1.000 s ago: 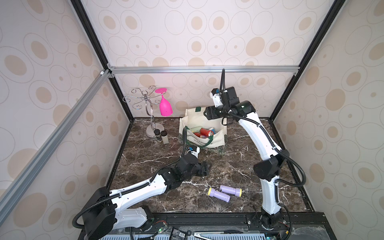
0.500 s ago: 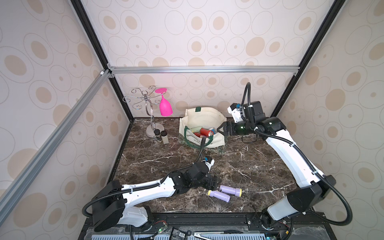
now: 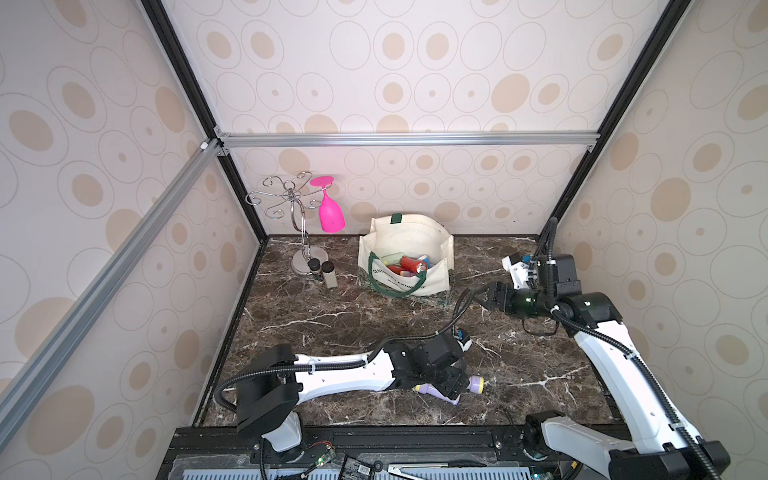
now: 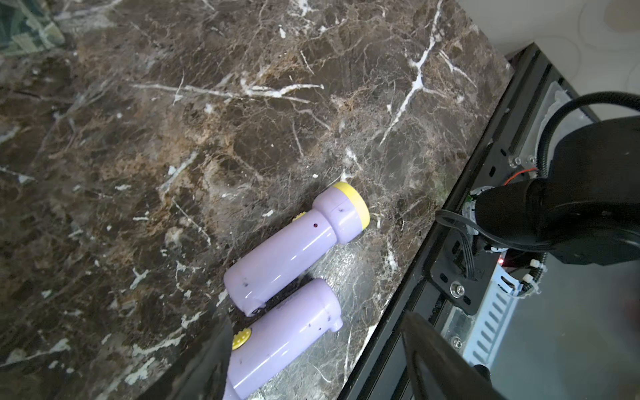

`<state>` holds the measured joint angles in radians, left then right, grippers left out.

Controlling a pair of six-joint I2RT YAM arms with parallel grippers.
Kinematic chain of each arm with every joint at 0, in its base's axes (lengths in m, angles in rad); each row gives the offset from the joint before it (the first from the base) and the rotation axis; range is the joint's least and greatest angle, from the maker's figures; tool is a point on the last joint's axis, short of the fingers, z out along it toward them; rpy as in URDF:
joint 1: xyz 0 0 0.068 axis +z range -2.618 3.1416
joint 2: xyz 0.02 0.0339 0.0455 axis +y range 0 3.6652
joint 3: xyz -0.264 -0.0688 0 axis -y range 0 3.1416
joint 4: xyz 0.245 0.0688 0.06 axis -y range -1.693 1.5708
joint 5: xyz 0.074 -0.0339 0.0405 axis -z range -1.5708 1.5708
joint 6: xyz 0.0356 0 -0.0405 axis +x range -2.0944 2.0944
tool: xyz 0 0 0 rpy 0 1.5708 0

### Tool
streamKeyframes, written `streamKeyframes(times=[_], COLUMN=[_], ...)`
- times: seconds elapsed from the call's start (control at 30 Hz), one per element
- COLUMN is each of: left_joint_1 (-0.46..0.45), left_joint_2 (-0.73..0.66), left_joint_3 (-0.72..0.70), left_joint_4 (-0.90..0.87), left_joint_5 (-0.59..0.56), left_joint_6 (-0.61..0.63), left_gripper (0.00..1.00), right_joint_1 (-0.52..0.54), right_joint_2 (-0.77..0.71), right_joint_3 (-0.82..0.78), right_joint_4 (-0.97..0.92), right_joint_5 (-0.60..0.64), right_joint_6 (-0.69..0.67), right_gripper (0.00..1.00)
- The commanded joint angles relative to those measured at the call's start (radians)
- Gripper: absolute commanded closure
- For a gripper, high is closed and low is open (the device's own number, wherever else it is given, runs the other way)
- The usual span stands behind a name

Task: Put the flashlights into the tote bags
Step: Pick up the flashlight from the center of the board.

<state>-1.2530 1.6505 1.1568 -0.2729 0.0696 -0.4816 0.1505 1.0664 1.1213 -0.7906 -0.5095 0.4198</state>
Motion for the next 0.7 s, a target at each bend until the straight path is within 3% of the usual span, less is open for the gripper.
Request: streamKeyframes(times=[0.0, 0.33, 0.47, 0.67], left_joint_1=[-0.023, -0.022, -0.022, -0.022], left_joint_2=[0.060, 0.227, 0.274, 0.327], left_joint_3=[0.079, 0.217, 0.254, 0.306], left_joint_4=[-0.091, -0.121, -0.164, -0.226], left_joint_5=[-0.033, -0.084, -0.093, -0.122], left_joint_6=[0.123, 0.226, 0.252, 0.292], left_gripper=[0.23, 0.27, 0.27, 0.27], right_joint_1=[-0.032, -0.130, -0.175, -0.189], right_joint_2=[-0.035, -0.049, -0.032, 0.023], right_joint_3=[-0.071, -0.180, -0.216, -0.183], right_joint_4=[0.037, 0.104, 0.169, 0.151], right_joint_5=[-0.042, -0.047, -0.106, -0.112], right_joint_6=[0.048, 0.047, 0.067, 0.040], right_gripper=[0.17, 0.17, 0.17, 0.18])
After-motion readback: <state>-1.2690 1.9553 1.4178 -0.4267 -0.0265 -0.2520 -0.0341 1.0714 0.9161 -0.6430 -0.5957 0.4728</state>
